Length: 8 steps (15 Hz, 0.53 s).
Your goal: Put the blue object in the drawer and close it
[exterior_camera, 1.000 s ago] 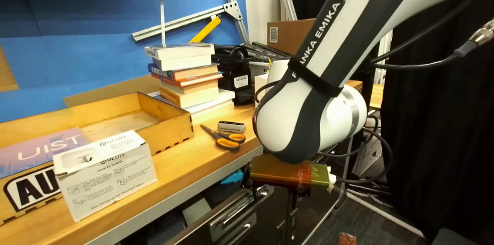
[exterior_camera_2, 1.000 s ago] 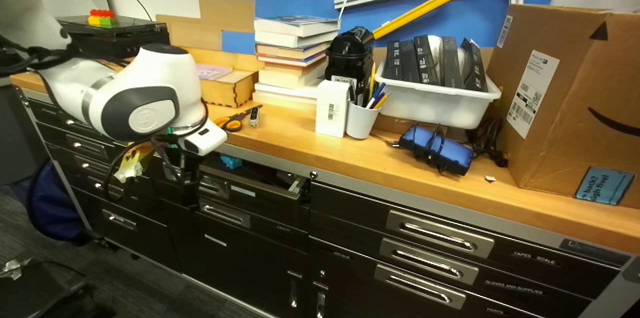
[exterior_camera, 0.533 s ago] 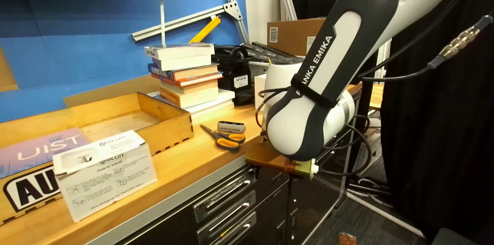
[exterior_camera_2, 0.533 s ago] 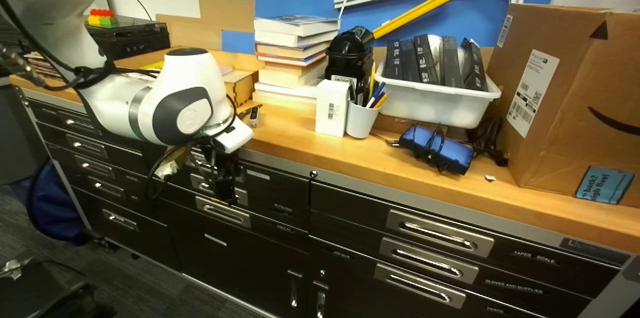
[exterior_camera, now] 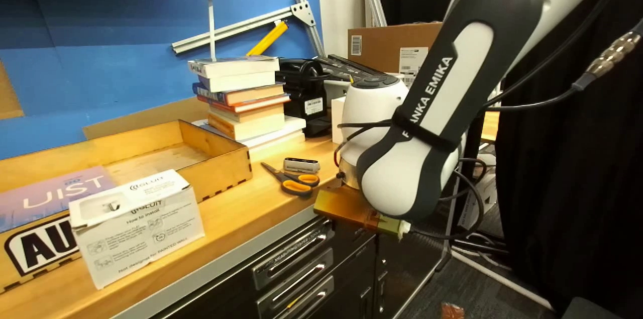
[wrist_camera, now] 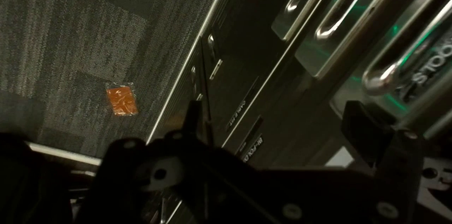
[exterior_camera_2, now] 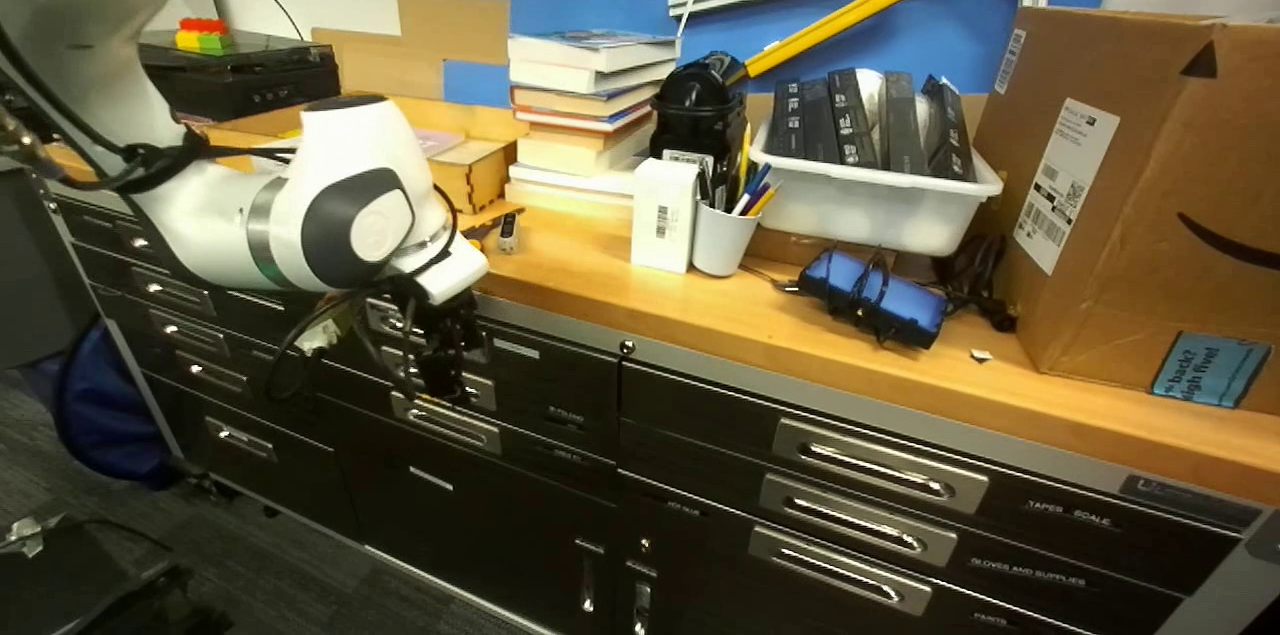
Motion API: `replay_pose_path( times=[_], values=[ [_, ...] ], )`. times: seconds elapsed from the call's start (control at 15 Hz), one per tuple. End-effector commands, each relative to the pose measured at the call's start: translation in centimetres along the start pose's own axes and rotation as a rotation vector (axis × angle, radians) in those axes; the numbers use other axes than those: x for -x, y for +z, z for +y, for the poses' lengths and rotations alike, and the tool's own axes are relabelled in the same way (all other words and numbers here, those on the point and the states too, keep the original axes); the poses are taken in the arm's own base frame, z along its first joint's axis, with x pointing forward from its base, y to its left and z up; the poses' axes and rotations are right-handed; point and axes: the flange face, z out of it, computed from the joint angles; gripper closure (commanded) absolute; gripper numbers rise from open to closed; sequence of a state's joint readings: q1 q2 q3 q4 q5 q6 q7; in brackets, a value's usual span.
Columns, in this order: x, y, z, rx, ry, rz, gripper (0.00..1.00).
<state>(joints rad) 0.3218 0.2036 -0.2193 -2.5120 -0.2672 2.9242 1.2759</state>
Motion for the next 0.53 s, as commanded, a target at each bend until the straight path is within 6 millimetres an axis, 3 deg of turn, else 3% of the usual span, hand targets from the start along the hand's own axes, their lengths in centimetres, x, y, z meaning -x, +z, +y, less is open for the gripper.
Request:
replay_pose_path(
  times=[0.0,0.2,0.4,0.47],
  values=[
    [3.2,-6.9,0.4,-0.072,-0.077,-0.015,0.00],
    [7.0,-11.6,0.0,-0.082,-0.247,-0.080,0.00],
    [10.0,-18.0,-1.5,-0.099,-0.381,-0.164,0.00],
    [9.1,-13.8,-1.6,-0.064,-0.312,-0.142,0.00]
  ],
)
